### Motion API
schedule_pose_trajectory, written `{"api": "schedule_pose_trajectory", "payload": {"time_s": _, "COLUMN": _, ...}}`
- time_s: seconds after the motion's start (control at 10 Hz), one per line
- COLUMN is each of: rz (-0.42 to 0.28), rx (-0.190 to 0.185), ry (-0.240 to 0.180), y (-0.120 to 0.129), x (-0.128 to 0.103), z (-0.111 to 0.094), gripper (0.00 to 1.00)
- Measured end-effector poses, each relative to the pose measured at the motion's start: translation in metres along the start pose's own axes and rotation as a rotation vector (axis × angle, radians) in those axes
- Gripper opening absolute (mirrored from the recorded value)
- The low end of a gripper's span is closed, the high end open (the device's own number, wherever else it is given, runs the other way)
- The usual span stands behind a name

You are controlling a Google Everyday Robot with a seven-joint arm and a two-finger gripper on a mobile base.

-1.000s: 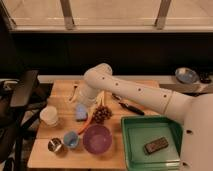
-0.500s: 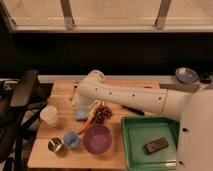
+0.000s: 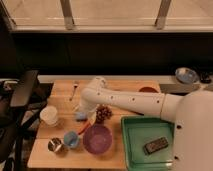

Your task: Place pepper in plastic cup

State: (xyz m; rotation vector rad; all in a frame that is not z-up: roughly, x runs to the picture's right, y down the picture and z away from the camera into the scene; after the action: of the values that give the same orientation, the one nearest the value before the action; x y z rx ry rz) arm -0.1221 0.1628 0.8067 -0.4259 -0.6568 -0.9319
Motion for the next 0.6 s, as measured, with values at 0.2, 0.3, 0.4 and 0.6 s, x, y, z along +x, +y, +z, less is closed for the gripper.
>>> {"api": "schedule_pose_trajectory", "payload": {"time_s": 0.2, "rz": 0.001, "rx": -0.008, "ry": -0.03, "y": 0.002, "x": -0.001, "z": 0.013, "gripper": 0.72}}
{"api": "schedule_pose_trajectory", "payload": {"time_s": 0.3, "rz": 0.001, "rx": -0.005, "ry": -0.048, "y": 0.001, "x": -0.002, "z": 0.018, "gripper": 0.72}}
{"api": "schedule_pose_trajectory", "payload": {"time_s": 0.4, "rz": 0.003, "rx": -0.001, "ry": -0.061, "y": 0.0, "x": -0.003, "z": 0.022, "gripper": 0.72}}
{"api": "schedule_pose_trajectory", "payload": {"time_s": 0.6, "rz": 0.013, "rx": 0.008, "ry": -0.09, "y": 0.001, "x": -0.002, "z": 0.033, "gripper": 0.72}}
